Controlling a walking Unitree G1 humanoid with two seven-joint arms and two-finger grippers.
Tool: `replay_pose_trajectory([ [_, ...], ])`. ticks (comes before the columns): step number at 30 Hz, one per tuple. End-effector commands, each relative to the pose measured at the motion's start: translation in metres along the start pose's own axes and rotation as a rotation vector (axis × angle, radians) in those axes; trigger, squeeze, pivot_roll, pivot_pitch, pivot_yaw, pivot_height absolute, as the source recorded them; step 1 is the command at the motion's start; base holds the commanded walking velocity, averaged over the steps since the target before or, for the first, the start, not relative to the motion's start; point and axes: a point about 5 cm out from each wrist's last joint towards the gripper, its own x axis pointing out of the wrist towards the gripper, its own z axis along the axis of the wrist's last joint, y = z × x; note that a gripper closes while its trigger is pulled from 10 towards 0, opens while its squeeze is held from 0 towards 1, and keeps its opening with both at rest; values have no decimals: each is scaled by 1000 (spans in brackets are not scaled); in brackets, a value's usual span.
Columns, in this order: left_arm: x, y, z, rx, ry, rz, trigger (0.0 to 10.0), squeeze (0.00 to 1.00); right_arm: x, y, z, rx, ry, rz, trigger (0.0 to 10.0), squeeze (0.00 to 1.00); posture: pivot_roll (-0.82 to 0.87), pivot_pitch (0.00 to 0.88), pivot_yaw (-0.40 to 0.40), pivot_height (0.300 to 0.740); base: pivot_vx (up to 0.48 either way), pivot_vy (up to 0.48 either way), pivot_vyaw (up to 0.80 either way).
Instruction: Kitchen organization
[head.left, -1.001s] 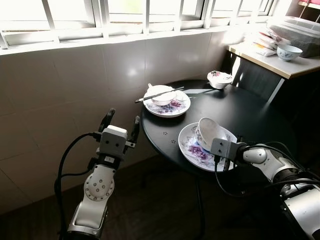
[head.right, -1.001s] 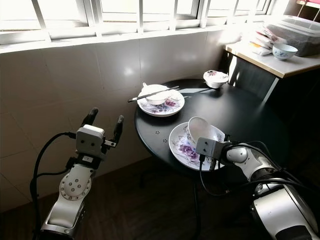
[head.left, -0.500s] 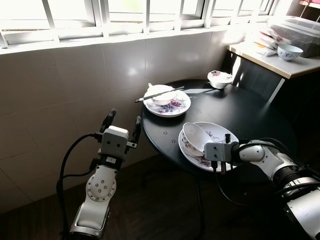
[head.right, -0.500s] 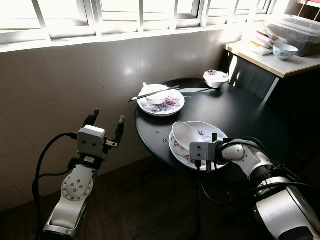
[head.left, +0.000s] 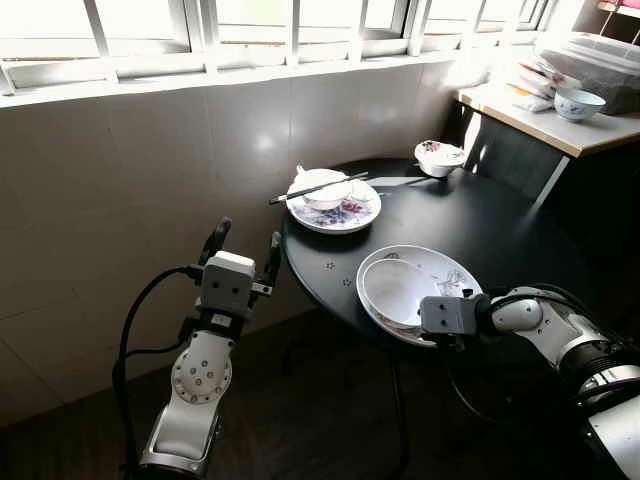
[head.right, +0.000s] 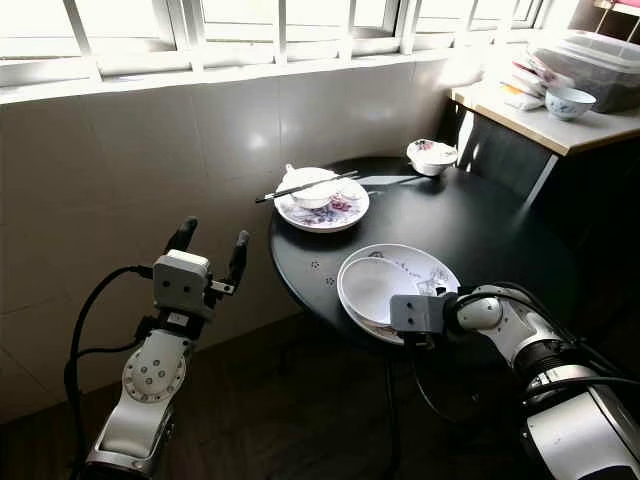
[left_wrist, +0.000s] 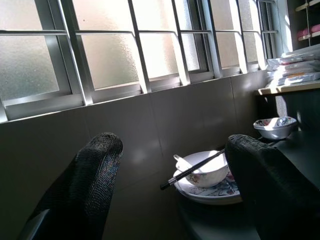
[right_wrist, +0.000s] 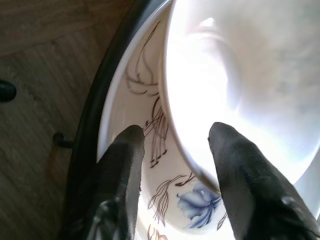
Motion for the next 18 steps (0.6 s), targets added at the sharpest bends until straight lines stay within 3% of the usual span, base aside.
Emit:
replay_pose_trajectory([
  [1, 1, 0, 1, 0, -2, -2, 10000, 0, -7, -16, 10, -12, -56, -61, 10000, 1000, 22, 0, -84, 740, 0, 0, 0],
  [8, 1, 0, 0, 0, 0, -1, 10000, 0, -9, -23, 14, -54, -57, -106, 10000, 1000, 23, 0, -86, 740, 0, 0, 0],
  [9, 1, 0, 0, 0, 1, 0, 10000, 0, -8, -23, 14, -56, -46, -113, 10000, 878, 23, 0, -89, 740, 0, 0, 0],
  [10, 1, 0, 0, 0, 1, 0, 10000, 0, -8, -23, 14, -56, -46, -113, 10000, 878, 23, 0, -89, 740, 0, 0, 0],
  [11, 0, 0, 0, 0, 2, 0, 10000, 0, -6, -21, 10, -63, -19, -118, 10000, 0, 25, 0, -91, 740, 0, 0, 0],
  [18, 0, 1, -1, 2, 6, 5, 10000, 0, 0, -14, 10, -16, -36, -109, 10000, 0, 29, 0, -93, 740, 0, 0, 0],
])
